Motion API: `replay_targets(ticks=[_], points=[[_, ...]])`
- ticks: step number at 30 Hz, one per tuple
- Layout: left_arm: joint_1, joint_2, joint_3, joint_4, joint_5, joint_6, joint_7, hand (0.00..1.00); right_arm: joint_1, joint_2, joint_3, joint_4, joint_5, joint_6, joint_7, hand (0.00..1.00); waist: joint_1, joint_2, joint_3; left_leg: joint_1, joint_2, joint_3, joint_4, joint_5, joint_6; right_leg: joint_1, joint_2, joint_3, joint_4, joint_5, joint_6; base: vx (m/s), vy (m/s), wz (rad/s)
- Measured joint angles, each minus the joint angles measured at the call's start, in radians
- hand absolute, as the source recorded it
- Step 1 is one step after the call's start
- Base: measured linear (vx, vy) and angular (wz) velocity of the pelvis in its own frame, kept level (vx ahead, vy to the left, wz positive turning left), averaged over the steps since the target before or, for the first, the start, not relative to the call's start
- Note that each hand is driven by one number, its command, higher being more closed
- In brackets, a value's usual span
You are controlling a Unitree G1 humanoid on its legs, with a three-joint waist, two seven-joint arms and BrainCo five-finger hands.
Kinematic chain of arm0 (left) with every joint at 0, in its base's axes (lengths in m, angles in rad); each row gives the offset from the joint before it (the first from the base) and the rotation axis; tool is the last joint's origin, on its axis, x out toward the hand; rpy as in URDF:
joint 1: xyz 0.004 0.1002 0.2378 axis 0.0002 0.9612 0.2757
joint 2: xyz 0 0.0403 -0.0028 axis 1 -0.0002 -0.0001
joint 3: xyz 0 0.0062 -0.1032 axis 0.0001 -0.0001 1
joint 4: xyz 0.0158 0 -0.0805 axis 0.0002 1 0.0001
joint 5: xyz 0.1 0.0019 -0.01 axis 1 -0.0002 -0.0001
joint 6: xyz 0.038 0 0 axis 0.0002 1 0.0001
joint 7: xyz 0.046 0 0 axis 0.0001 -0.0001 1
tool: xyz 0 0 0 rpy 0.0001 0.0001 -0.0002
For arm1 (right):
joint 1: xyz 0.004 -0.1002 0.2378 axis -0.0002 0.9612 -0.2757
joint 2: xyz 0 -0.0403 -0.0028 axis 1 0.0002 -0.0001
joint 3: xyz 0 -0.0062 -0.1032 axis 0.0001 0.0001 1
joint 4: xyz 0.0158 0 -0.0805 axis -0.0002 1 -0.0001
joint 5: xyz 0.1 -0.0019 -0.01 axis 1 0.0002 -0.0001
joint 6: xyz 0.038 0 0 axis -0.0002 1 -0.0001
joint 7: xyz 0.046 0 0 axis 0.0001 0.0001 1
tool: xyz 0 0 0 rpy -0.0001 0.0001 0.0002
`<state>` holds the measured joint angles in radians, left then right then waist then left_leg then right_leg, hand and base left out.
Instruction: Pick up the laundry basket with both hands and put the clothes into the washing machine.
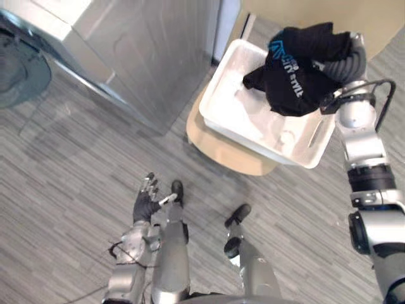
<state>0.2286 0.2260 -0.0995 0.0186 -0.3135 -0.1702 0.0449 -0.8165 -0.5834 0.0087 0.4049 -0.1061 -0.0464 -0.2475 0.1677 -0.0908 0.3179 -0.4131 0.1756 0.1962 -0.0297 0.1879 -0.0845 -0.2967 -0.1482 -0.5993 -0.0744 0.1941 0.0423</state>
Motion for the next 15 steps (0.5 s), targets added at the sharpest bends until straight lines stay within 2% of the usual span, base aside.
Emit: replay_targets(ticks=[4,6,8,9,12,15], points=[[0.051,0.033,-0.012,-0.128,0.004,0.000,-0.048,0.00,0.045,0.016,-0.007,-0.017,0.004,0.000,0.011,1.00,-0.025,0.012,-0.049,0.079,-0.011,0.002,-0.004,-0.010,0.006,0.077,-0.012,-0.003,0.001,-0.013,0.017,0.09,0.050,0.08],[0.061,0.038,-0.016,-0.196,0.011,-0.001,-0.067,0.00,0.079,0.016,-0.017,-0.086,0.022,-0.004,0.024,1.00,-0.041,0.025,-0.072,0.112,-0.016,0.003,-0.006,-0.019,0.007,0.110,-0.016,-0.003,0.003,-0.022,0.027,0.06,0.049,0.04],[0.059,0.053,-0.017,-0.260,0.017,-0.004,-0.066,0.00,0.117,0.016,-0.025,-0.158,0.037,-0.020,0.045,1.00,-0.047,0.031,-0.089,0.149,-0.016,0.012,-0.006,-0.031,0.002,0.138,-0.018,0.001,0.006,-0.028,0.029,0.05,0.052,-0.07],[0.054,0.062,-0.017,-0.293,0.025,-0.006,-0.064,0.00,0.153,0.016,-0.028,-0.202,0.046,-0.027,0.058,1.00,-0.052,0.033,-0.121,0.153,-0.016,0.015,-0.006,-0.035,0.002,0.139,-0.020,0.003,0.010,-0.033,0.029,0.04,0.039,-0.10],[0.022,0.069,-0.022,-0.354,0.055,-0.016,-0.062,0.00,0.199,0.016,-0.037,-0.258,0.080,-0.039,0.095,1.00,-0.076,0.039,-0.143,0.198,-0.019,0.026,-0.022,-0.036,0.003,0.172,-0.025,0.007,0.020,-0.045,0.038,0.06,0.040,-0.02],[-0.071,0.085,-0.057,-0.371,0.158,-0.038,-0.041,0.00,0.239,0.014,-0.038,-0.345,0.129,-0.056,0.156,1.00,-0.101,0.043,-0.186,0.228,-0.021,0.051,-0.051,-0.036,0.003,0.174,-0.026,0.032,0.022,-0.047,0.039,0.04,0.037,-0.19]])
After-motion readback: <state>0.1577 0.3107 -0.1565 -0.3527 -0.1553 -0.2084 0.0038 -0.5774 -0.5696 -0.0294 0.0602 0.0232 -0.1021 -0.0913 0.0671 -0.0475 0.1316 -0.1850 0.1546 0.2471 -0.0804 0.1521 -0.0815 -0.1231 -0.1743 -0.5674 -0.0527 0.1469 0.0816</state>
